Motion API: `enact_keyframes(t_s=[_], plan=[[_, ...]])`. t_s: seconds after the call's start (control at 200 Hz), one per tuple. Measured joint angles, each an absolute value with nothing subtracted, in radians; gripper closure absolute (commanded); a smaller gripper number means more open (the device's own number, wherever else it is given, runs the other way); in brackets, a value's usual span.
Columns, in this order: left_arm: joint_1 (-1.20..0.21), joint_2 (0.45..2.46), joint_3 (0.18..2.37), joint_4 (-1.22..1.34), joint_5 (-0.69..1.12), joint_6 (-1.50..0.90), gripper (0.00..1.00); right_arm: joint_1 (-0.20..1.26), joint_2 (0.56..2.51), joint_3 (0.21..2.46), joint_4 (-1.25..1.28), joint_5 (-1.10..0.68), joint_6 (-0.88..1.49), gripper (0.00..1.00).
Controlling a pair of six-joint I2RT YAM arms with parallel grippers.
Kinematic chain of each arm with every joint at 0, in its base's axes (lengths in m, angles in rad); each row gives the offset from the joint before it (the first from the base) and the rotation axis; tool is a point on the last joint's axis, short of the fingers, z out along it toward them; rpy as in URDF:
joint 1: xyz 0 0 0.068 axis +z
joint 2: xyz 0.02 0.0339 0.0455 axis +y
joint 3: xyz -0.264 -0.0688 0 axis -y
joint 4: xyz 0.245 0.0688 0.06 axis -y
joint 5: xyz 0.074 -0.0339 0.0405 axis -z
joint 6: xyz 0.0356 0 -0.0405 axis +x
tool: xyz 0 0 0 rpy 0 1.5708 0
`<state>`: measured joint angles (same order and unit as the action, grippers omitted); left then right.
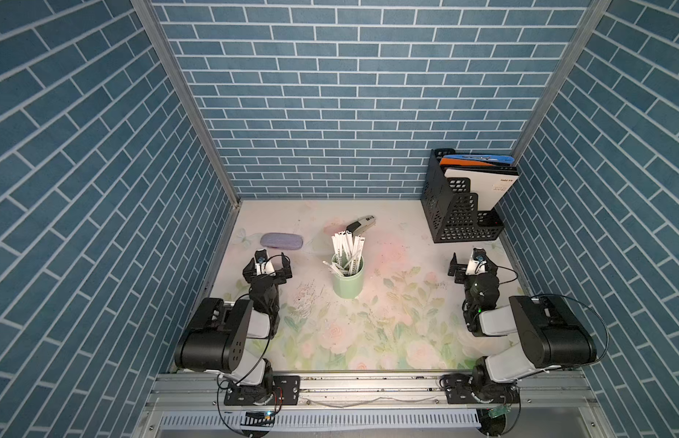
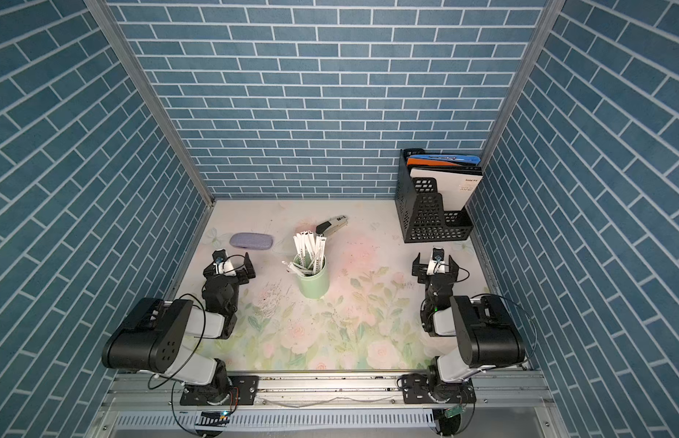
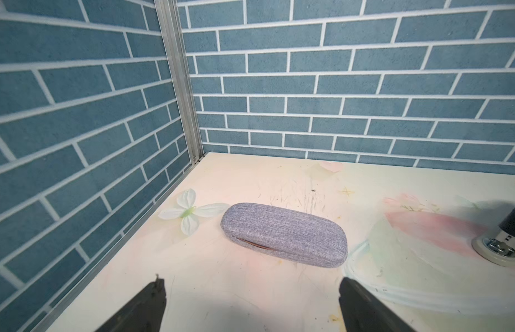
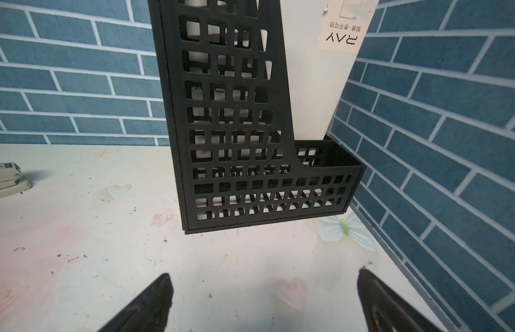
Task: Take the straws out of the storage container
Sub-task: Pick up the straw from the container.
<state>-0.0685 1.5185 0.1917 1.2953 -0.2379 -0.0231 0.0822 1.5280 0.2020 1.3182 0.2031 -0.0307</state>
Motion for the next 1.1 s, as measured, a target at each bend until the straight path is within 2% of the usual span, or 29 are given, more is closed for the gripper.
enact_keyframes(t_s=[0.9,1.01,1.1], plan=[[-0.068,1.518,0.193,1.289,-0.243,-0.027,0.01,0.082,1.528,0.202,1.319,0.202,-0.031,0.01],[-0.077,1.46,0.245,1.149,-0.298,-0.036,0.0,0.082,1.524,0.202,1.311,0.214,-0.026,0.01],[-0.088,1.371,0.403,0.923,-0.359,-0.075,0.01,0.08,1.513,0.202,1.302,0.215,-0.025,0.01]])
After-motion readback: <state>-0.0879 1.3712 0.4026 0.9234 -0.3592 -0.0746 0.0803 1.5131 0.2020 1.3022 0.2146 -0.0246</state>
